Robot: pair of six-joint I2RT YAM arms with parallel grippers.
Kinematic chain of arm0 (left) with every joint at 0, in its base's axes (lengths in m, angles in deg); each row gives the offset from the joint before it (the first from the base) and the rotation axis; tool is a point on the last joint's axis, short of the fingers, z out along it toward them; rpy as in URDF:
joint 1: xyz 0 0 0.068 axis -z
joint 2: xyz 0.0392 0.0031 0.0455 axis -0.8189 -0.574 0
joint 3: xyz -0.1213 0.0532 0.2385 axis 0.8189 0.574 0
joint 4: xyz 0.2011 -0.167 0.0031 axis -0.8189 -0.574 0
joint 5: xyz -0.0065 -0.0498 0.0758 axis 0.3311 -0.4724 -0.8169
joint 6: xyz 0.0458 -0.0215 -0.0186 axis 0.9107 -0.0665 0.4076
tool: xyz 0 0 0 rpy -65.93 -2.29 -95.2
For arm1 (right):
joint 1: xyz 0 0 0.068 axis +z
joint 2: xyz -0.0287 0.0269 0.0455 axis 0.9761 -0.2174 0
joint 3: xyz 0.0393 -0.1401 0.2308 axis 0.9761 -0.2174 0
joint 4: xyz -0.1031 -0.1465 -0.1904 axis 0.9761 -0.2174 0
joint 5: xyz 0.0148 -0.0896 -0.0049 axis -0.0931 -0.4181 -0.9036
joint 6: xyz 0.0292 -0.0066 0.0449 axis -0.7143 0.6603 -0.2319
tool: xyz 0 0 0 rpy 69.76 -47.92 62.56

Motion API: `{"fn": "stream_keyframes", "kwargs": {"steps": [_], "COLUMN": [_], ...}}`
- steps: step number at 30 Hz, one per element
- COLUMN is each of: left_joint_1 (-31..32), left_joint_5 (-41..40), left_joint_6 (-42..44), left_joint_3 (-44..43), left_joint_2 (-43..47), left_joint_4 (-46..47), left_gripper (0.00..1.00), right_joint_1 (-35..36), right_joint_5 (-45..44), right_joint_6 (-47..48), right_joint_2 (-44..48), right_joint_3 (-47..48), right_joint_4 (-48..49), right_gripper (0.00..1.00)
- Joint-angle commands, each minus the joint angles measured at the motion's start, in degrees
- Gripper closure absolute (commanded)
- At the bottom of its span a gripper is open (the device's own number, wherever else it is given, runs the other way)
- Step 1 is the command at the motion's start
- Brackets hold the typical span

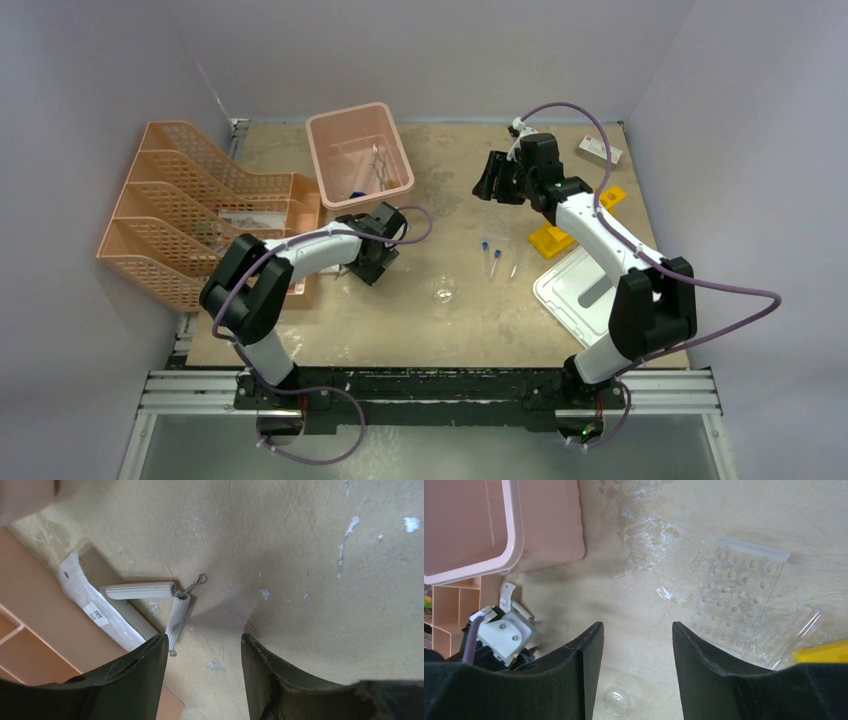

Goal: Organize the chemistry lab equipment

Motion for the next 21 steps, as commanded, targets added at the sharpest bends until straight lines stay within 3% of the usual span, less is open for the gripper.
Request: {"fn": "stream_keyframes", "kwargs": {"steps": [1,9,15,21], "left_joint_1": [-1.19,-5.29,-6.21,-5.84], "left_joint_5": [-0.2,4.14,12.4,18.95], "left_joint_6": [-0.07,1.4,1.46,0.73], "left_joint_3": [-1.11,-2.84,-4.74,-4.99], "left_joint_2": [-1.56,-4.04,-4.74,-3.45], "left_joint_4": [-1.09,-1.21,-2.83,-3.73], "left_gripper": [0.46,0.45,0.46,0.52], "right_joint_1": [-0.21,-0.17,-0.18,-0.18], "right_joint_5": [0.2,2.67,2.58,2.46], "right_joint_6": [-0.12,-0.12,0.01,-0.07], "right_joint_2": [-0.2,-1.92,-3.24,-3.96], "right_joint_3": [3.06,3.7,5.07,5.25], "right_joint_4": [-0.32,-0.53,-0.93,-0.36], "right_gripper": [0.45,0.45,0.45,0.45]}}
